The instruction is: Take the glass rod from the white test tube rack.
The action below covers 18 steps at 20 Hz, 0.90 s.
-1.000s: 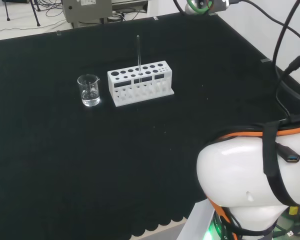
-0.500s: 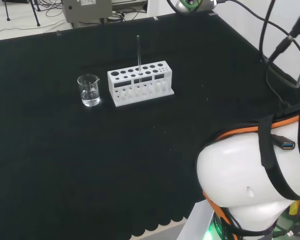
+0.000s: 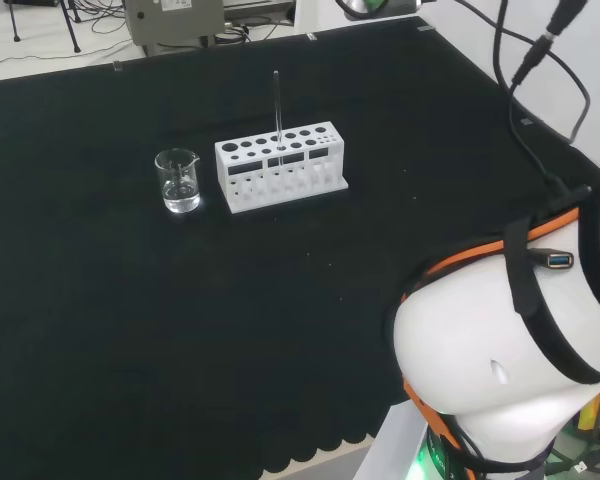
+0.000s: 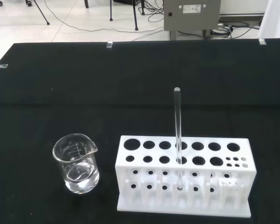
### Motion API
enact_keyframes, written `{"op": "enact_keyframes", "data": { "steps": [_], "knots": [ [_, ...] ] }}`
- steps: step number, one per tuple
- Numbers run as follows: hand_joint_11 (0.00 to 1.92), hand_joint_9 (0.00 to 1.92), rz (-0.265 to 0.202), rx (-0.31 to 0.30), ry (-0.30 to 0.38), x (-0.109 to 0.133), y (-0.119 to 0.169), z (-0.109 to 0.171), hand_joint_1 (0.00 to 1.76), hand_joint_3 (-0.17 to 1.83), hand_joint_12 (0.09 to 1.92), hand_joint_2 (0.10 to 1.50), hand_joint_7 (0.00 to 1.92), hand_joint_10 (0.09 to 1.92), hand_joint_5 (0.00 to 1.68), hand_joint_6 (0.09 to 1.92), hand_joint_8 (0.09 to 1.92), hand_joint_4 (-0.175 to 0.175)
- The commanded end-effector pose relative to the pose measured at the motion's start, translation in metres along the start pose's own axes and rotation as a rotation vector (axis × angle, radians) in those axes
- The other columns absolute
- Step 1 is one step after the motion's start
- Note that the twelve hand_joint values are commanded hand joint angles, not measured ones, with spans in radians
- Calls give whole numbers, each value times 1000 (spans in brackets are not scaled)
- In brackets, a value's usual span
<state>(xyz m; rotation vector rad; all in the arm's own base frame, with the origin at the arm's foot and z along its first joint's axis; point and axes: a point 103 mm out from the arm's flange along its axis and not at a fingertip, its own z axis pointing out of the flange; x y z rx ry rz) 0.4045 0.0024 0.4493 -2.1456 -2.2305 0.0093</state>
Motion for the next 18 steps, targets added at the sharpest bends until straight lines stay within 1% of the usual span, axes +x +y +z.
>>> {"op": "enact_keyframes", "data": {
  "steps": [1,3,6,11,14,18],
  "knots": [
    [103,488,-48,-14,-5,-6,43,11,505,354,1465,951,210,920,285,87,889,-151],
    [160,575,-67,-13,-10,-5,53,17,501,357,1461,953,279,931,303,87,915,-157],
    [256,649,-74,4,-10,-7,69,27,487,361,1438,956,339,960,323,87,940,-162],
    [328,667,-87,25,-9,-9,93,34,479,364,1424,959,362,983,337,87,953,-165],
    [349,668,-106,31,-16,-7,104,38,474,365,1422,960,367,990,339,87,957,-166],
    [392,693,-126,51,-21,-6,117,50,472,367,1414,961,408,1008,360,87,971,-169]
  ]
}}
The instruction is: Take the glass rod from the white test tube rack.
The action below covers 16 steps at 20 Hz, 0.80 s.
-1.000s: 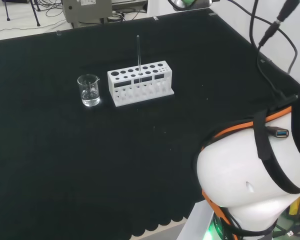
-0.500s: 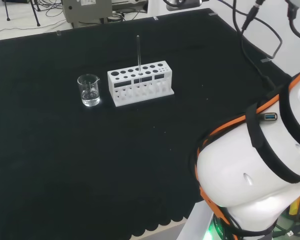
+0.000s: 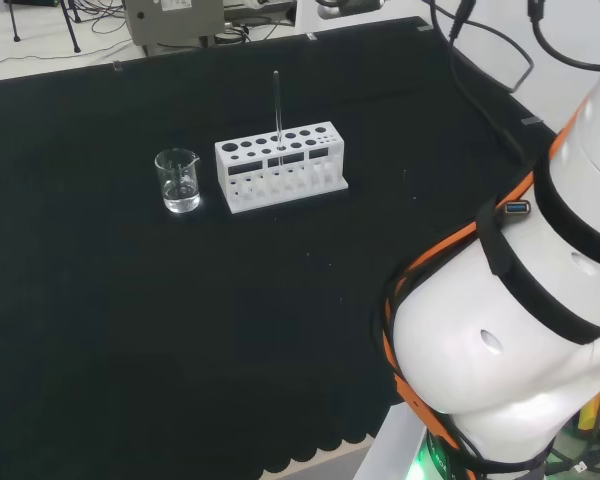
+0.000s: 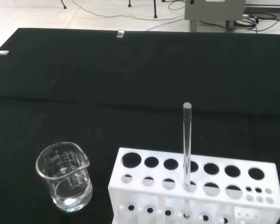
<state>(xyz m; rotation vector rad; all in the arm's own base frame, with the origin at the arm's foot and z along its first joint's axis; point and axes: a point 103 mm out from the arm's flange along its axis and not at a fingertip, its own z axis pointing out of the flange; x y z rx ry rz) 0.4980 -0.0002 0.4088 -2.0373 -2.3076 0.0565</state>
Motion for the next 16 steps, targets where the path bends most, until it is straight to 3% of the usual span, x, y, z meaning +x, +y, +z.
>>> {"op": "enact_keyframes", "data": {
  "steps": [1,9,16],
  "knots": [
    [408,701,-41,23,-9,-1,26,16,471,368,1410,961,420,1013,368,87,974,-169],
    [546,755,-46,65,-17,-13,34,33,461,371,1384,966,517,1060,411,144,1011,-175],
    [615,796,-50,86,-18,-17,40,49,446,379,1380,967,566,1094,265,627,1055,-175]
  ]
}}
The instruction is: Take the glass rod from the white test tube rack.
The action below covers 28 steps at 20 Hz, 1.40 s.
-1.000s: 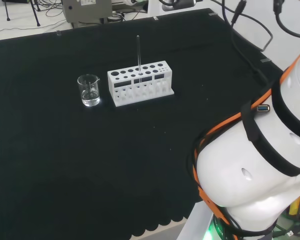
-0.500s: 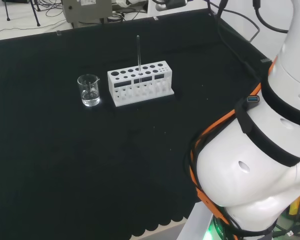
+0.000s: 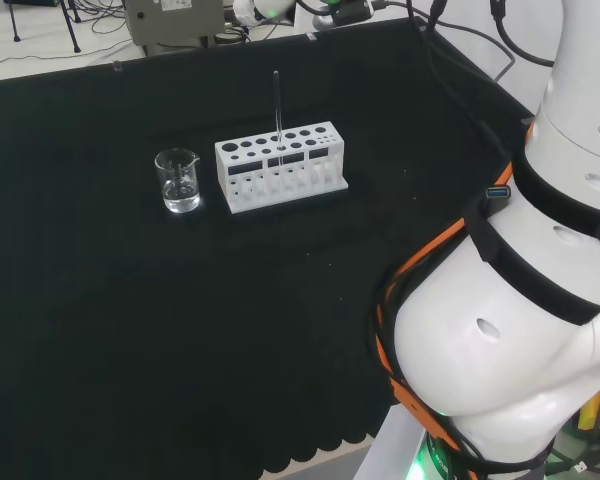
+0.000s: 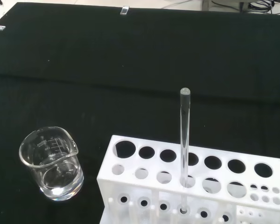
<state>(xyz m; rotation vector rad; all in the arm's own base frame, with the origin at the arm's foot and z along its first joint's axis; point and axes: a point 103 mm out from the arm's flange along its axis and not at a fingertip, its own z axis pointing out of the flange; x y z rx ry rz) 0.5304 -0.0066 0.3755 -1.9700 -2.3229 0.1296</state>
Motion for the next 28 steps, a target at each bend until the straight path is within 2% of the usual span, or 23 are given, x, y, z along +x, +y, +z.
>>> {"op": "enact_keyframes", "data": {
  "steps": [1,11,19,28],
  "knots": [
    [627,802,-12,31,-7,-6,8,20,445,381,1379,967,575,1099,263,657,1061,-175],
    [731,850,-28,54,-3,-13,22,44,444,388,1377,966,616,1138,253,851,1102,-171],
    [830,892,-36,78,4,-24,19,62,442,392,1402,967,636,1189,246,888,1120,-173],
    [922,942,-48,100,-1,-25,20,77,430,399,1426,969,670,1277,246,919,1157,-174]
  ]
}}
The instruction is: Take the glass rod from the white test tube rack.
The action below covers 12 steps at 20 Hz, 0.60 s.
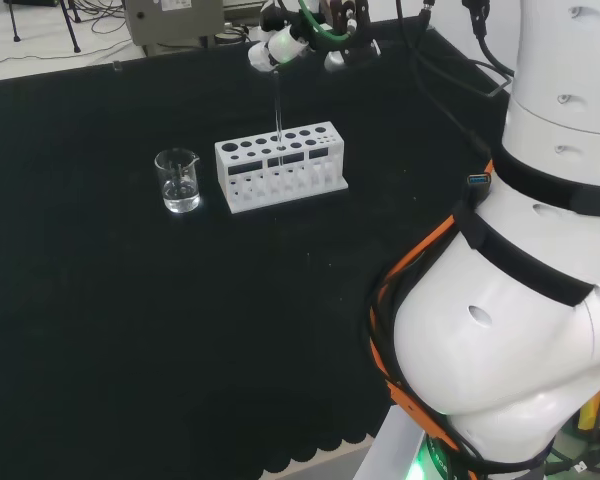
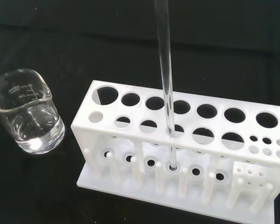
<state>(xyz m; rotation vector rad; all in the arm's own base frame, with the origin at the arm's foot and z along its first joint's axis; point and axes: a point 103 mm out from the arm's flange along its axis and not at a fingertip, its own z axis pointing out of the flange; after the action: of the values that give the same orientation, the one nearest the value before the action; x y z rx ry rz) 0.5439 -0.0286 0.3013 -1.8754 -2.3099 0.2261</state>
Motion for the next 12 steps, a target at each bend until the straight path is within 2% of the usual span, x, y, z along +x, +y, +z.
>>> {"op": "enact_keyframes", "data": {
  "steps": [1,12],
  "knots": [
    [934,950,-7,12,-7,0,4,6,430,399,1429,969,677,1288,248,923,1164,-174],
    [1127,1055,-38,32,-25,4,24,30,453,410,1502,967,707,1432,283,1002,1272,-175]
  ]
}}
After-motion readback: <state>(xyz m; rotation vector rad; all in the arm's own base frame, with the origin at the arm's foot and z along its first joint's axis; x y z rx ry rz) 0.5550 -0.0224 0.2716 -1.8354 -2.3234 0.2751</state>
